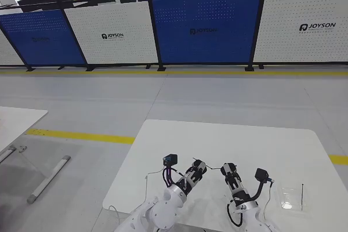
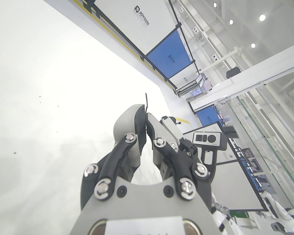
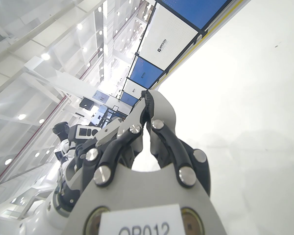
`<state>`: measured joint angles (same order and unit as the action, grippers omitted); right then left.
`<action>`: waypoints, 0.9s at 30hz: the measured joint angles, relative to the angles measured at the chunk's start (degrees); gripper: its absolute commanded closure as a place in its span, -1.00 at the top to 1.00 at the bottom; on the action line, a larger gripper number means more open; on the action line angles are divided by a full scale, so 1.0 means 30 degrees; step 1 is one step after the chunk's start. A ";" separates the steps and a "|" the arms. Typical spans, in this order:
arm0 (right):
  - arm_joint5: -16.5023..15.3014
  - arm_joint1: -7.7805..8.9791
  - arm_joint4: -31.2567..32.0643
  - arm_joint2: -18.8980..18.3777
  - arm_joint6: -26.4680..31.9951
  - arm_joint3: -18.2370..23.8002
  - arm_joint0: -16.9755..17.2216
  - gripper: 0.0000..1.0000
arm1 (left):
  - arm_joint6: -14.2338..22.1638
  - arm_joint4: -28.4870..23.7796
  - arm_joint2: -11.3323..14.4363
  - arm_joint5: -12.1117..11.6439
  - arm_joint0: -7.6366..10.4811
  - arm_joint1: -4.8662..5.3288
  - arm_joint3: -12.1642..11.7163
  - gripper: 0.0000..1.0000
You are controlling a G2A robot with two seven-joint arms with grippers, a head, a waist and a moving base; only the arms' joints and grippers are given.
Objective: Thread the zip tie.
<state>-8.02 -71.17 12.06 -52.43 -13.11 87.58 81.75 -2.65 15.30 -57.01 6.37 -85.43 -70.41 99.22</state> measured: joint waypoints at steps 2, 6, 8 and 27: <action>0.0000 0.0000 0.0000 0.0000 0.0000 0.0000 0.0000 -1.00 | 0.0380 -0.0450 -0.0085 -0.0257 -0.0026 -0.0004 0.0040 -1.00; 0.0000 0.0000 0.0000 0.0000 0.0000 0.0000 0.0000 -1.00 | 0.0694 -0.0770 -0.0162 -0.0494 -0.0076 0.0011 0.0077 -1.00; 0.0000 0.0000 0.0000 0.0000 0.0000 0.0000 0.0000 -1.00 | 0.0674 -0.0751 -0.0159 -0.0480 -0.0073 0.0011 0.0076 -1.00; -0.0285 -0.0166 -0.0148 -0.0461 0.1304 0.0014 0.0074 -1.00 | 0.0960 -0.2354 -0.0133 -0.0936 -0.0025 -0.0154 0.0068 -1.00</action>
<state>-8.87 -71.66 11.62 -53.81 -9.20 87.62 81.97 0.23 8.23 -57.41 3.56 -85.51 -70.88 99.42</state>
